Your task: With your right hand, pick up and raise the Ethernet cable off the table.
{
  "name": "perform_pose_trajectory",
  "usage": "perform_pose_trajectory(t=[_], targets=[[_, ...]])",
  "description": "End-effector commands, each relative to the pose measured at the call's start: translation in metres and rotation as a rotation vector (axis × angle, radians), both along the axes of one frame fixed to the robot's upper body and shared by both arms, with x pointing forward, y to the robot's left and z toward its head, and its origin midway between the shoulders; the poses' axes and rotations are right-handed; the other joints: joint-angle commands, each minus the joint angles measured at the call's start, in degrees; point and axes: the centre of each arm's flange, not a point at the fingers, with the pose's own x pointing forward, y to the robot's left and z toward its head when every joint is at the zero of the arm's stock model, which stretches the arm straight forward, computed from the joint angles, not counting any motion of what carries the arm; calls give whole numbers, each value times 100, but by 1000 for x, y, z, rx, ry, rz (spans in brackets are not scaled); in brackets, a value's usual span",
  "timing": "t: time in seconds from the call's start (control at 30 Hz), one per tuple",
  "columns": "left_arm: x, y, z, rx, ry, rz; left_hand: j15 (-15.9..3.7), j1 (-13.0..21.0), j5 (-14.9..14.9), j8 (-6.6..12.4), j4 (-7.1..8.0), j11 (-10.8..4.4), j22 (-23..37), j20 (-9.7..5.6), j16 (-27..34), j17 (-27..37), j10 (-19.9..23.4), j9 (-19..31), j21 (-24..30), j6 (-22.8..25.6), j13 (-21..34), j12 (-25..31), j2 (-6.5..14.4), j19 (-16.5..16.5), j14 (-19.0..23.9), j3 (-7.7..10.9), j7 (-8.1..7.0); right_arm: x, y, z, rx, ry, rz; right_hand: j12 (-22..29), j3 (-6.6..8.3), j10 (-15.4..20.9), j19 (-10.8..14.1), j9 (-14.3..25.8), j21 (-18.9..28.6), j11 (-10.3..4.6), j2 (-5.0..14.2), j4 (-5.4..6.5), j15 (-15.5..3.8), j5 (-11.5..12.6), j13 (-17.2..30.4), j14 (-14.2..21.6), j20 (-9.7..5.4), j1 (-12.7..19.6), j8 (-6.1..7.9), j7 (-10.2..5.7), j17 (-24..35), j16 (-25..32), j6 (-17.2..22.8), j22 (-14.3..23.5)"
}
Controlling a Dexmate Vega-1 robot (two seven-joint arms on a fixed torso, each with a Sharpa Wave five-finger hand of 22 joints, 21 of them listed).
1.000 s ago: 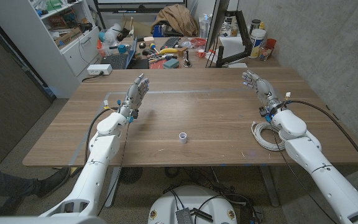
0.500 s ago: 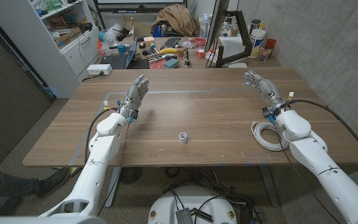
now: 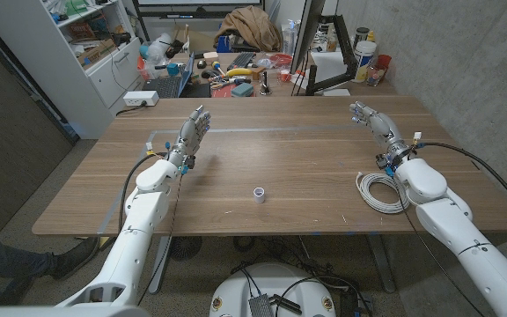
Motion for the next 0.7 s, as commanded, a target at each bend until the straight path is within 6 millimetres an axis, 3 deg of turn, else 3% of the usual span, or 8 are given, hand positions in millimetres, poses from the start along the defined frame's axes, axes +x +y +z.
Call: perform_pose_trajectory(t=[0.03,0.7], targets=[[-2,2,0,4,-1,2,20,55,-6,3,-11,35,31,-259,19,29,-36,10,-35,12,30,-2,3,-27,-35,-4,11,-11,-6,-3,5,-27,-18,8,-16,46,73,26,-33,-48,4,-12,-26,35,35,45,-34,48,21,-40,18,21,29,6],[-4,2,-1,16,12,9,14,76,-27,4,-15,18,33,-241,22,31,-29,10,-49,17,31,5,19,-33,-38,-26,6,-28,-19,-6,-71,-38,-59,34,-38,131,181,28,-77,-70,-8,-9,-66,35,37,145,-47,38,38,-103,21,44,97,7]])
